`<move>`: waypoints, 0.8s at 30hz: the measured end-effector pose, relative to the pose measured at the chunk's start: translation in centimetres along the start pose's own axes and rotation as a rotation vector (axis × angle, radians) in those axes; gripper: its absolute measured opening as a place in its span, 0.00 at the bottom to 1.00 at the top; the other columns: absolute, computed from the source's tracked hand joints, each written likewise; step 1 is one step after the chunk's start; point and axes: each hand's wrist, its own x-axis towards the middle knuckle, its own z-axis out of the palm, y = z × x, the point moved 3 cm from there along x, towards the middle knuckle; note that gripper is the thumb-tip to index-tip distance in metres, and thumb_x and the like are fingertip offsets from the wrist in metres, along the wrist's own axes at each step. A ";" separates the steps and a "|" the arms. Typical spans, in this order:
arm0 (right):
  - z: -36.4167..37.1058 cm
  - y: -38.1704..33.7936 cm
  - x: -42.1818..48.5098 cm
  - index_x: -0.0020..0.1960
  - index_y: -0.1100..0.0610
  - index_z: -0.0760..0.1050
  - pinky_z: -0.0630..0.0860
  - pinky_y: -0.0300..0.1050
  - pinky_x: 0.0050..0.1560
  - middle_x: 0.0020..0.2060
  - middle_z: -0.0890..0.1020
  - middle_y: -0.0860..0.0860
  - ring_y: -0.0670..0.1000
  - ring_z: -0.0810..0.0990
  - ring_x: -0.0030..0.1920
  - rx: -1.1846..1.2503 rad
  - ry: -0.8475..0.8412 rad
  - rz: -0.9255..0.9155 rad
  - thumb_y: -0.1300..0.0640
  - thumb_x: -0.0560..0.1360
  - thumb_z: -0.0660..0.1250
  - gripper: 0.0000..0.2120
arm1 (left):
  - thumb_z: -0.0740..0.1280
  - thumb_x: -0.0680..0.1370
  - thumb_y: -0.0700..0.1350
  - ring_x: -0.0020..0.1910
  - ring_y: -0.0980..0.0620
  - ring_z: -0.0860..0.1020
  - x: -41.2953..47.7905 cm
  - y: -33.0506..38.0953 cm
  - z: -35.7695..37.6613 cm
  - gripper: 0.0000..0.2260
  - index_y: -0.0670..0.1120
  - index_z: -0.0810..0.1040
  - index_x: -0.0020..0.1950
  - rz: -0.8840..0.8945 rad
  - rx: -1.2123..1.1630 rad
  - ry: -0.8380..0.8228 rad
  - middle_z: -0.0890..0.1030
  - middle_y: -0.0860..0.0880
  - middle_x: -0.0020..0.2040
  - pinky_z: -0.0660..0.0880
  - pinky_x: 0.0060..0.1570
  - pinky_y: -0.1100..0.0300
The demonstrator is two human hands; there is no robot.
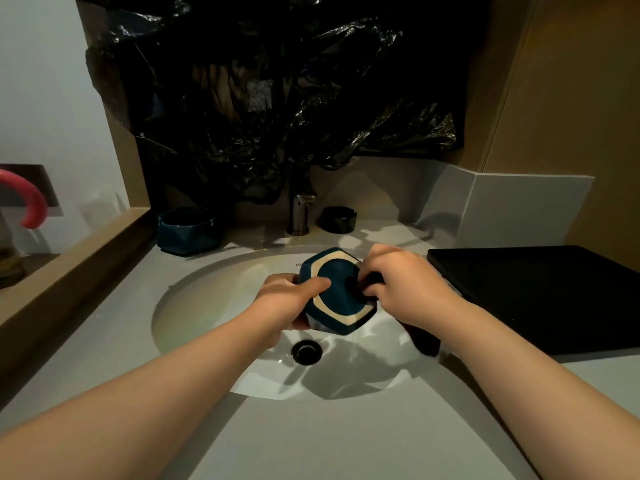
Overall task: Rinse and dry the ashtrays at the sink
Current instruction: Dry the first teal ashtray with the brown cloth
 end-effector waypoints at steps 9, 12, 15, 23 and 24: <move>-0.2 -1.2 0.4 0.56 0.55 0.78 0.75 0.51 0.51 0.54 0.75 0.48 0.52 0.74 0.55 -0.068 0.230 -0.039 0.56 0.76 0.65 0.10 | 0.72 0.74 0.46 0.44 0.43 0.84 -0.3 0.2 0.3 0.12 0.41 0.78 0.54 0.022 -0.051 -0.024 0.85 0.41 0.47 0.82 0.44 0.50; -0.2 -0.5 0.2 0.55 0.51 0.80 0.75 0.52 0.52 0.53 0.76 0.48 0.54 0.75 0.53 -0.097 0.053 0.020 0.56 0.75 0.66 0.09 | 0.72 0.74 0.47 0.43 0.43 0.84 -0.2 0.2 -0.2 0.13 0.42 0.78 0.54 0.028 -0.051 0.032 0.85 0.41 0.46 0.82 0.46 0.48; -0.9 0.5 -0.2 0.52 0.52 0.81 0.74 0.48 0.55 0.49 0.77 0.46 0.50 0.75 0.52 0.142 0.013 0.114 0.57 0.74 0.69 0.08 | 0.72 0.74 0.48 0.42 0.44 0.85 -0.3 0.3 -0.3 0.12 0.43 0.79 0.53 0.035 0.034 0.004 0.85 0.42 0.45 0.82 0.45 0.49; -0.7 1.6 0.5 0.54 0.51 0.79 0.71 0.42 0.57 0.53 0.78 0.48 0.47 0.75 0.54 0.558 0.132 0.235 0.59 0.75 0.68 0.09 | 0.71 0.75 0.48 0.43 0.46 0.85 -1.0 0.2 0.9 0.11 0.45 0.78 0.55 0.040 0.120 -0.119 0.85 0.44 0.46 0.82 0.45 0.52; -0.7 1.9 0.5 0.55 0.52 0.79 0.71 0.40 0.55 0.53 0.79 0.48 0.47 0.75 0.54 0.580 0.137 0.244 0.59 0.75 0.68 0.09 | 0.70 0.75 0.47 0.43 0.46 0.85 -1.0 0.2 0.9 0.12 0.45 0.78 0.56 0.023 0.070 -0.115 0.85 0.44 0.46 0.82 0.43 0.52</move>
